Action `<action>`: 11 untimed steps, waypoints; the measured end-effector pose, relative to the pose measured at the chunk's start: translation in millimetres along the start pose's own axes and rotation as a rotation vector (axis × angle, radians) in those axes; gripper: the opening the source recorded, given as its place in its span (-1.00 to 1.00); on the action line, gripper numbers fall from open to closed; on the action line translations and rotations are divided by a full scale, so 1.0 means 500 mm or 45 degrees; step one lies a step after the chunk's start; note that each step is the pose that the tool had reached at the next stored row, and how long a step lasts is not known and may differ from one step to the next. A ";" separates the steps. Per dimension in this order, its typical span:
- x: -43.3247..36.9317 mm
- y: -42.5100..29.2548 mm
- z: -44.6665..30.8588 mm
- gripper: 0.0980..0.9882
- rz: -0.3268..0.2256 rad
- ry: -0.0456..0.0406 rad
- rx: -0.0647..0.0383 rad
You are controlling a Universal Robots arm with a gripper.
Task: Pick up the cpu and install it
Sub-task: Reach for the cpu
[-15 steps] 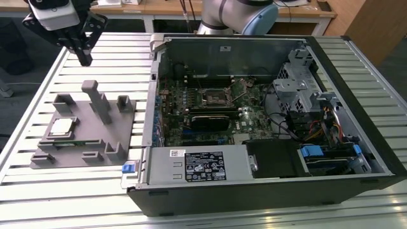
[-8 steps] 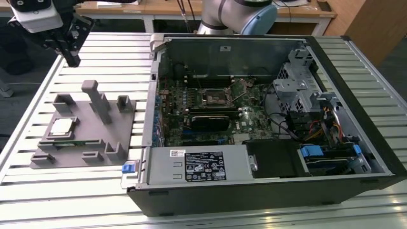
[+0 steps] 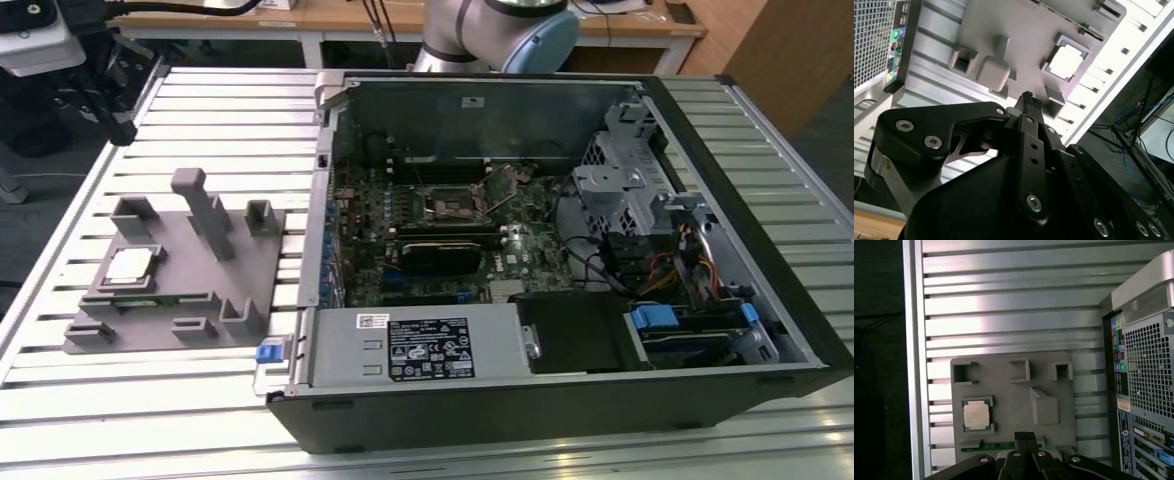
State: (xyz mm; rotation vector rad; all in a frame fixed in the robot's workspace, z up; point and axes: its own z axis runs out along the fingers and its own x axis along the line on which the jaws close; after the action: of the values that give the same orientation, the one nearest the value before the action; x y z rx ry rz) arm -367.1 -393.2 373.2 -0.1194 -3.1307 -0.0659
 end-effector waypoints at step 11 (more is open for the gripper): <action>0.071 -0.006 0.012 -0.98 -0.012 0.003 0.000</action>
State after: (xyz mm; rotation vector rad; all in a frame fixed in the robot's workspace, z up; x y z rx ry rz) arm -403.0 -393.2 367.2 -0.1039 -3.1288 -0.0658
